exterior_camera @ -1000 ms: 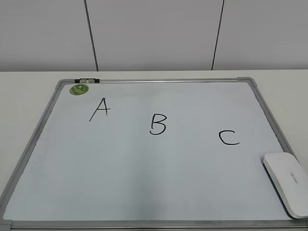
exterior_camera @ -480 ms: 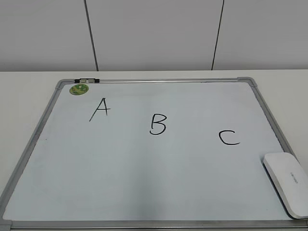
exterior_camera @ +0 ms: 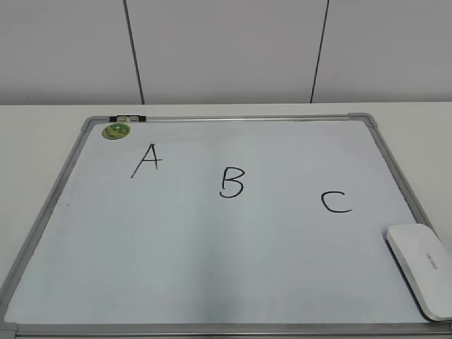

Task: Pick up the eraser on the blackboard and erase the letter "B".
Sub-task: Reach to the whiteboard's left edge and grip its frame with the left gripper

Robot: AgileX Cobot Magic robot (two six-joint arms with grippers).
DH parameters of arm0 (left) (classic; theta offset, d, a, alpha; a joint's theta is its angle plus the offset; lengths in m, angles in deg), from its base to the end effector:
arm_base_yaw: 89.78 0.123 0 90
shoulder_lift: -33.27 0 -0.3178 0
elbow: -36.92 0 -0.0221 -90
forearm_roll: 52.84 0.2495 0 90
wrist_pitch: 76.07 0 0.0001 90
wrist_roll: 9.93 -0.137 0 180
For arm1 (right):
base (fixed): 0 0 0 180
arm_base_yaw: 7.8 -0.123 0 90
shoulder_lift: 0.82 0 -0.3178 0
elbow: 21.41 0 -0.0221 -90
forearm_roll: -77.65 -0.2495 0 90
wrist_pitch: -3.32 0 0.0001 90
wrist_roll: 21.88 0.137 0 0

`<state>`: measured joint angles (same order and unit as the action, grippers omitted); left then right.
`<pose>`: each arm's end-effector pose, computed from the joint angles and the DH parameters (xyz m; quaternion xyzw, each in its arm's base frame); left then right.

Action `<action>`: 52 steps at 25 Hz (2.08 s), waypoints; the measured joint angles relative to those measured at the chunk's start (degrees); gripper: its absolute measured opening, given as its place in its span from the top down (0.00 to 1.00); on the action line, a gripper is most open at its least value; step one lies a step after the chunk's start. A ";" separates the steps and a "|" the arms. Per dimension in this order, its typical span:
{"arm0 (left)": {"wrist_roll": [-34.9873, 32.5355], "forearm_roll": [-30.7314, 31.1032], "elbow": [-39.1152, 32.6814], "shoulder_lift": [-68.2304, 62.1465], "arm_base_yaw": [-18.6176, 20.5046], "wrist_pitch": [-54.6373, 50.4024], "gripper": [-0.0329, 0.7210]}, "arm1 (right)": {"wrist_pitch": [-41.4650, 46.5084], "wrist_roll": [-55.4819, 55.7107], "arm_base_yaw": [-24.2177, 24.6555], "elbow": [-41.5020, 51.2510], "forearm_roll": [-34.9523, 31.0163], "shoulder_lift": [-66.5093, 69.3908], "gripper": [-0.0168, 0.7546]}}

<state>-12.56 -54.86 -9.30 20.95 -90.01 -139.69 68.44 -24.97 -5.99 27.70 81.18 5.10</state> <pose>0.0067 -0.0044 0.2669 0.0226 0.8749 -0.0075 0.4838 -0.0063 -0.0075 0.2482 -0.0070 0.8662 -0.0520 0.4969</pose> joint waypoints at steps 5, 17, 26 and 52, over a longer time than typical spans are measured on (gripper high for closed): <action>0.00 0.00 1.91 -12.13 0.00 3.24 0.14 | 0.00 0.00 0.00 0.00 0.00 0.00 0.21; 0.00 0.00 10.71 -45.59 0.00 15.09 0.15 | 0.00 0.00 0.00 0.00 0.00 0.00 0.21; -2.12 -2.17 24.55 -70.69 0.00 15.48 0.17 | 0.00 0.00 0.00 0.00 0.00 0.00 0.21; -4.89 -8.53 47.24 -113.56 0.00 15.28 0.53 | 0.00 0.00 0.00 0.00 0.00 0.00 0.21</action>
<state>-17.45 -63.39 37.93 -92.61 -90.01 -124.41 68.44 -24.97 -5.99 27.70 81.18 5.10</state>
